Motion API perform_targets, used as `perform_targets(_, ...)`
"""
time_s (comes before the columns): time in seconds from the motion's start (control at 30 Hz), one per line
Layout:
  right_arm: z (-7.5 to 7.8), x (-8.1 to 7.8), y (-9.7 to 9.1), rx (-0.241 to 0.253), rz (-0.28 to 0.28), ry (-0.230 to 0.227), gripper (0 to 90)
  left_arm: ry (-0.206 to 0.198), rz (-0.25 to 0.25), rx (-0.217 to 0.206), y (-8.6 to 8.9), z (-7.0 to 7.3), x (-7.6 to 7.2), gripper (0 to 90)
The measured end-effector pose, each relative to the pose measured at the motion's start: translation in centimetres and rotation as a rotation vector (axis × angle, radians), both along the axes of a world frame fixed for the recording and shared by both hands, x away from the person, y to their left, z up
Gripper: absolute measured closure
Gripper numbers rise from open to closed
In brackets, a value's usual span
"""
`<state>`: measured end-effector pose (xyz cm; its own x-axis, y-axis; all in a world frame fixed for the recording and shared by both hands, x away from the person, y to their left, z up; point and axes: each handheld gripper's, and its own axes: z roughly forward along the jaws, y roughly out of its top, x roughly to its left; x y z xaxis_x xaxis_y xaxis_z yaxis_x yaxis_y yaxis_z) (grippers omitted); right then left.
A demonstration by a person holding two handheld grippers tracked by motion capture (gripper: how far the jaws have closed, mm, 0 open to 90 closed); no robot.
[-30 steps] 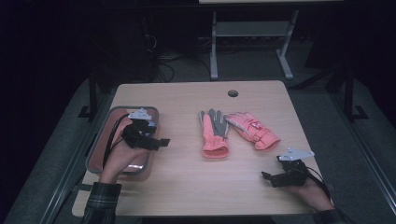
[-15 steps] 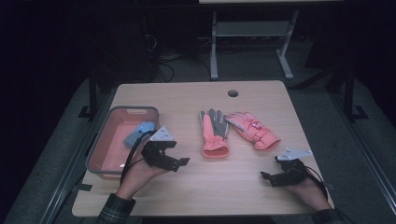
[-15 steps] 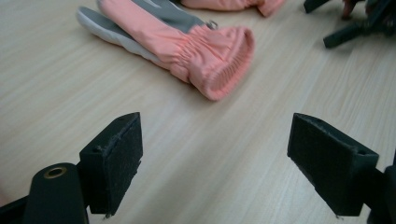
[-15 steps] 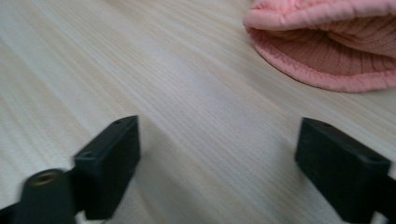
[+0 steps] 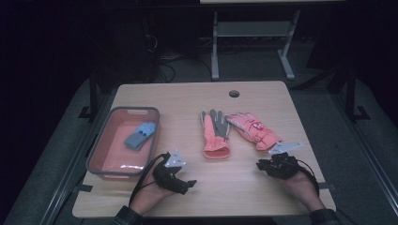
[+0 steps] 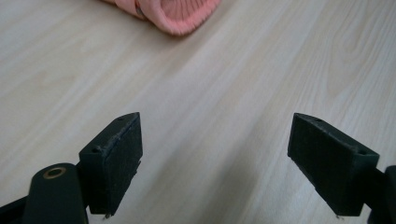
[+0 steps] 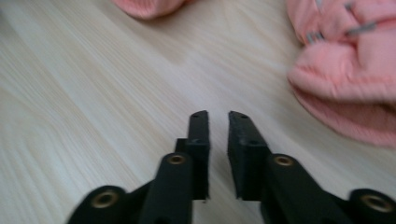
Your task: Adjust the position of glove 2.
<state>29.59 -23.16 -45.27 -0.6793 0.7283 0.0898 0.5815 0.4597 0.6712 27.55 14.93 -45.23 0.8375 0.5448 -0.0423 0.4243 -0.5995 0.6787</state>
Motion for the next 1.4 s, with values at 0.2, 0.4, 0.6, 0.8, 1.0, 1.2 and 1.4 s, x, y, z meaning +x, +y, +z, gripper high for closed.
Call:
perform_targets(0.2,1.5,1.9,1.8,0.031,0.021,-0.026,90.0,-0.015,-0.035,0.048,0.3,-1.2,-0.5,14.4)
perform_targets(0.4,2.3,3.7,3.5,0.041,0.055,-0.042,90.0,-0.026,-0.025,0.038,0.9,-1.8,-0.6,13.4)
perform_targets(0.6,3.1,5.9,6.4,0.066,0.107,-0.042,90.0,-0.063,-0.040,-0.022,1.6,-2.4,-0.7,12.7)
perform_targets(0.8,3.3,7.5,8.5,0.091,0.127,-0.036,90.0,-0.066,-0.046,-0.011,1.7,-2.4,-0.7,12.6)
perform_targets(1.0,3.5,9.2,10.8,0.109,0.144,-0.018,90.0,-0.066,-0.049,-0.017,1.7,-2.4,-0.6,12.5)
perform_targets(1.2,3.2,11.0,12.1,0.111,0.134,-0.026,90.0,-0.063,-0.050,-0.023,1.7,-2.4,-0.6,12.5)
perform_targets(1.4,2.1,12.5,12.5,0.094,0.107,-0.010,90.0,-0.062,-0.052,-0.017,1.7,-2.4,-0.5,12.6)
